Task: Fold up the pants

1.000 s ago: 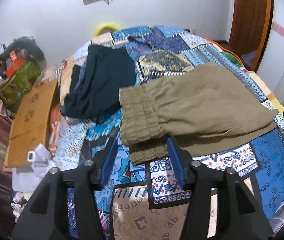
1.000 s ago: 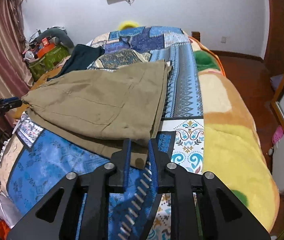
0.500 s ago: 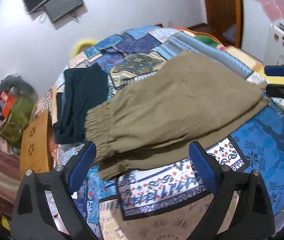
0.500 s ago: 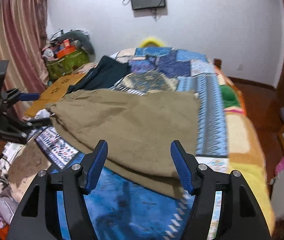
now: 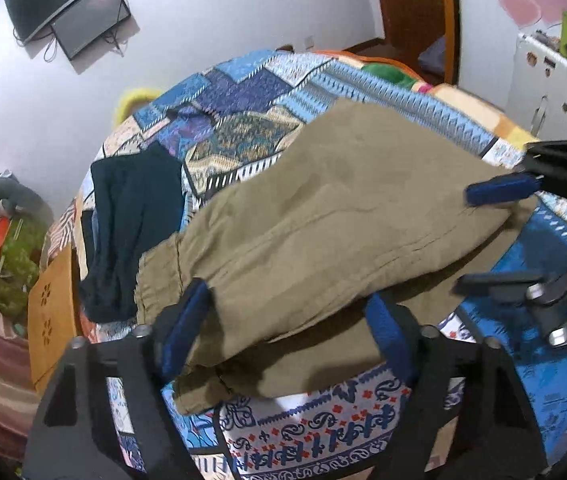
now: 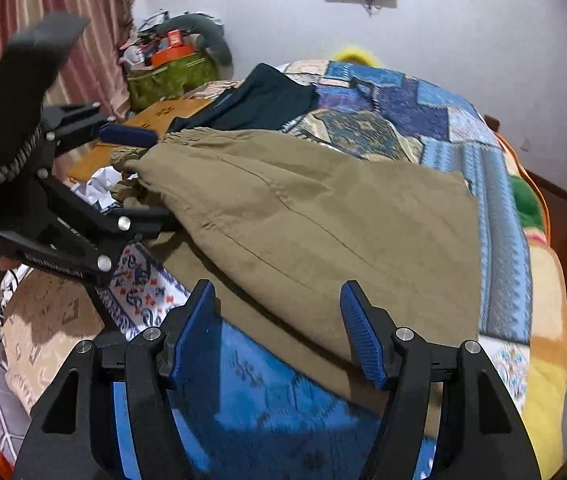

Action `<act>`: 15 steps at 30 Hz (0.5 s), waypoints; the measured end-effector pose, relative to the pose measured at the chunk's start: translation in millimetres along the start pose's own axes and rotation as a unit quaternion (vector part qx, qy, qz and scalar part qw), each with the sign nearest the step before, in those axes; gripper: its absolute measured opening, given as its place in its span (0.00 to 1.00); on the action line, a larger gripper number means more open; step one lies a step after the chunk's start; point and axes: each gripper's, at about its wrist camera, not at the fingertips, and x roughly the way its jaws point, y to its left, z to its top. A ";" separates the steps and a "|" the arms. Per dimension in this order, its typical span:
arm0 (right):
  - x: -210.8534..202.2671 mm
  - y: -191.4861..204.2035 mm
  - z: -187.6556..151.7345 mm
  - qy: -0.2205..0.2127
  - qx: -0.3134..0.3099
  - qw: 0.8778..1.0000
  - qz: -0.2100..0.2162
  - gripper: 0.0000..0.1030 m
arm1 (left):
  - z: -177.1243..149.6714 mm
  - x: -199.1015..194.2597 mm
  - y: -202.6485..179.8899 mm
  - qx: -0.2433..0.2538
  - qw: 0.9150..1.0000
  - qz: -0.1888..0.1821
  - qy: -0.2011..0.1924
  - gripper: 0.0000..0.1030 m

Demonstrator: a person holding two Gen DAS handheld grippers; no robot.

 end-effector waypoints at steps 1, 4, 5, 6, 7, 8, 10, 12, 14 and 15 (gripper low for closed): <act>1.3 1.2 2.5 0.000 -0.009 1.000 0.000 0.59 | 1.6 -3.2 -0.1 0.002 1.000 -0.003 -0.005 0.66; 2.4 2.6 8.3 -0.003 -0.029 1.000 -0.005 0.44 | 2.3 -7.3 -3.7 0.010 1.000 -0.018 -0.009 0.47; 2.5 2.7 9.6 -0.002 -0.033 0.999 -0.003 0.37 | 0.5 -6.9 -6.6 0.015 1.000 -0.022 -0.007 0.36; 1.6 1.9 11.1 -0.003 -0.035 0.999 0.001 0.30 | -0.6 -5.6 -8.4 0.016 1.000 -0.017 -0.003 0.31; 0.0 1.2 12.3 -0.003 -0.037 0.999 0.007 0.23 | -2.6 -4.1 -9.4 0.014 1.000 -0.009 0.002 0.22; -0.7 1.2 13.2 -0.003 -0.039 0.999 0.009 0.19 | -4.6 -3.5 -8.8 0.010 1.000 -0.011 0.006 0.19; -5.3 3.6 13.6 -0.008 -0.047 0.999 0.007 0.11 | -7.8 -6.6 -5.5 -0.001 1.000 -0.013 0.003 0.14; -10.8 7.5 13.7 -0.017 -0.054 0.998 0.006 0.09 | -9.2 -15.5 -3.6 -0.008 1.000 -0.009 -0.007 0.13; -17.5 14.0 13.5 -0.026 -0.066 0.998 0.002 0.08 | -9.2 -23.9 -2.0 -0.014 1.000 -0.008 -0.017 0.12; -19.7 16.7 13.7 -0.029 -0.071 0.997 0.000 0.07 | -9.2 -27.9 -1.4 -0.016 1.000 -0.007 -0.021 0.12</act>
